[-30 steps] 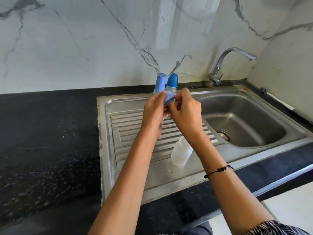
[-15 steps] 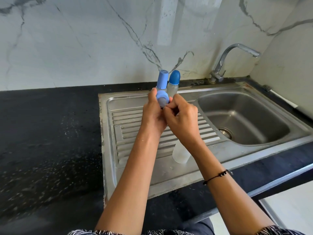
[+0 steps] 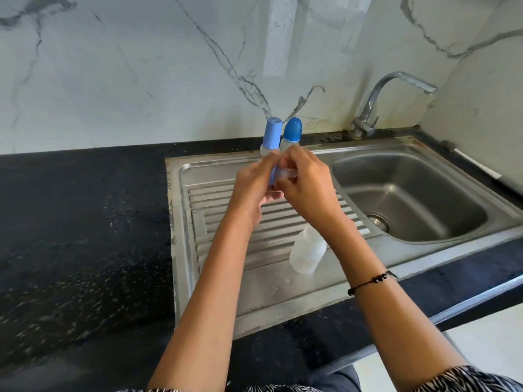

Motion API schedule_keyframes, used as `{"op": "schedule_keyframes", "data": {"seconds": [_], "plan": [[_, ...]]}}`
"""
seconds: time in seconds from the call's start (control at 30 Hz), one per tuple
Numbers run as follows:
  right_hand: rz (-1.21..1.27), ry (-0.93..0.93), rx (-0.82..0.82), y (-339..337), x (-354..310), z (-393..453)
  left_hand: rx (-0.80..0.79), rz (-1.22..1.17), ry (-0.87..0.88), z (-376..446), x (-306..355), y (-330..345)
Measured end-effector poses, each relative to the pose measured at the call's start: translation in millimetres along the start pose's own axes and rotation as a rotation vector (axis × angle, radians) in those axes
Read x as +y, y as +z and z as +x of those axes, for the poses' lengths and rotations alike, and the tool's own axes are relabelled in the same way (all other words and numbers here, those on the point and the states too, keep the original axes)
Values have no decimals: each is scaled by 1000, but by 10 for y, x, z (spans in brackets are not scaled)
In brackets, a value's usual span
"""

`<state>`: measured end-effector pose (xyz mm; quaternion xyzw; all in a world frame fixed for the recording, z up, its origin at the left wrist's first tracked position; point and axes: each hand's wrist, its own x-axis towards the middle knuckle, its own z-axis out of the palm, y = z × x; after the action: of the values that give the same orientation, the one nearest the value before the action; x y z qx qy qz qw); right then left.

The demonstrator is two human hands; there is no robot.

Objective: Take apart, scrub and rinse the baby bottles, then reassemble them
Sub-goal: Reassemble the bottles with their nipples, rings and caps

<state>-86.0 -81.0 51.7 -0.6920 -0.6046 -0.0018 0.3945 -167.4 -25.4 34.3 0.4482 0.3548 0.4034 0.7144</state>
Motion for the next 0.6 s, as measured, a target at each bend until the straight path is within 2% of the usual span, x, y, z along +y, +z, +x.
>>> {"op": "schedule_keyframes", "data": {"seconds": [0.03,0.17,0.37,0.5,0.6], "plan": [[3,-14,-15,17,7,-5,31,23,4,12,19,-14],[135,161,-21,58,14,15,84,15,62,23,20,2],[158,141,180,56,20,32,22,-277,45,26,2,35],[192,110,285,141,9,-23,83,-508,-36,-11,-5,119],[179,66,347,202,12,-65,99,-559,-51,-23,-30,160]]}}
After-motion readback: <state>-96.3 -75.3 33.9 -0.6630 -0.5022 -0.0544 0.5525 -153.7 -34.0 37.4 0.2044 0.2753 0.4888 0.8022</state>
